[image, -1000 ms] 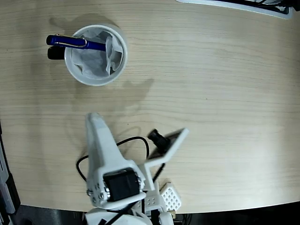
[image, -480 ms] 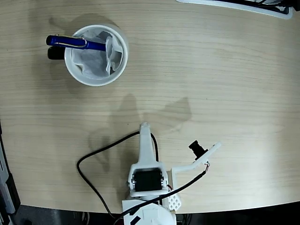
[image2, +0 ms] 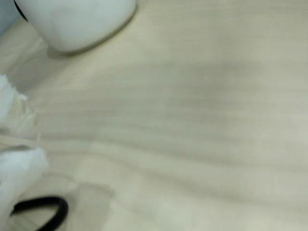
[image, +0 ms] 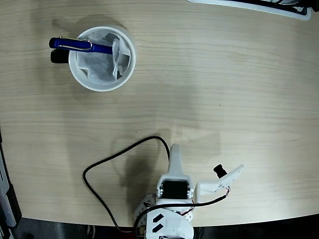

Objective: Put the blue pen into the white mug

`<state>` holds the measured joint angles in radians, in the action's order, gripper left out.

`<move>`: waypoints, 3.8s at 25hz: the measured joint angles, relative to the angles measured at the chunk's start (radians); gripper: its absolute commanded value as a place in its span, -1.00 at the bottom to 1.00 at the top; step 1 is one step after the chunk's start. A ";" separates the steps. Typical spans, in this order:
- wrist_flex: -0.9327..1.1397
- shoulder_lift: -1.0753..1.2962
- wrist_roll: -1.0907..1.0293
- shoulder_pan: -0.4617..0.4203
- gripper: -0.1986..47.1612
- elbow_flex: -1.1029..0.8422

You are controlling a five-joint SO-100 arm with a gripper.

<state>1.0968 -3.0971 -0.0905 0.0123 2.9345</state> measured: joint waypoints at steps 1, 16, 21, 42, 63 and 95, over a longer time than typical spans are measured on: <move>0.009 -0.021 0.000 0.017 -0.99 0.002; 0.107 -0.199 0.011 0.066 -0.99 0.032; 0.107 -0.199 0.011 0.066 -0.99 0.032; 0.115 -0.199 0.011 0.066 -0.99 0.032; 0.115 -0.199 0.011 0.066 -0.99 0.032; 0.115 -0.199 0.011 0.066 -0.99 0.032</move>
<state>1.2118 -3.2965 -0.0798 0.0782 2.9667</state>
